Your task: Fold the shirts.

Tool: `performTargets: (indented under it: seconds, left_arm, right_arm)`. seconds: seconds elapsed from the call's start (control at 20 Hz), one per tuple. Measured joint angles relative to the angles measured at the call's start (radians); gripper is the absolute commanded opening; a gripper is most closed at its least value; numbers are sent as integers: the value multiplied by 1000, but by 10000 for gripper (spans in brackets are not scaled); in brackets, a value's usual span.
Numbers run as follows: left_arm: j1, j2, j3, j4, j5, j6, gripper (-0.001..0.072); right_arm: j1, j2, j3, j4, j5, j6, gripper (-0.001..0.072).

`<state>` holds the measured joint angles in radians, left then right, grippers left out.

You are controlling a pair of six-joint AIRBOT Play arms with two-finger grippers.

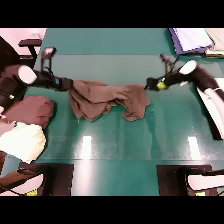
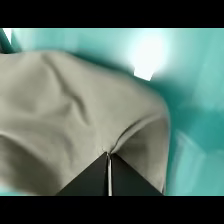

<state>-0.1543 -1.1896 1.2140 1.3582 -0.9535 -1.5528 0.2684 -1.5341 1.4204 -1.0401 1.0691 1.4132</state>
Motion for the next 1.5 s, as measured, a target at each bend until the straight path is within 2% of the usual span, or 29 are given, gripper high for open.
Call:
performTargets:
  seconds: [0.35,0.55,0.75,1.0,1.15,1.3,1.35,1.4,1.45,1.5]
  left_arm:
    - [0,230,374,24,-133,71,24]
    - [0,357,503,-34,-210,102,24]
    - [0,401,577,-127,-283,121,24]
    - [0,354,504,-181,-383,159,24]
    - [0,282,327,-194,-430,190,25]
    - [0,183,117,-197,-391,234,26]
    - [0,146,63,-195,-351,247,129]
    - [0,103,20,-181,-303,258,446]
    - [2,61,-6,-161,-253,263,582]
    - [2,25,-15,-143,-206,262,582]
  right_arm:
    - [-117,340,276,-114,202,-2,15]
    - [-172,492,389,-126,271,5,15]
    - [-226,563,445,-135,297,38,15]
    - [-207,457,462,-147,400,107,15]
    - [-151,299,460,-142,488,130,15]
    - [-98,121,411,-142,522,141,17]
    - [-85,68,389,-142,510,142,17]
    - [-76,16,370,-141,482,144,17]
    - [-70,-26,360,-140,460,145,18]
    - [-65,-66,359,-137,430,145,60]
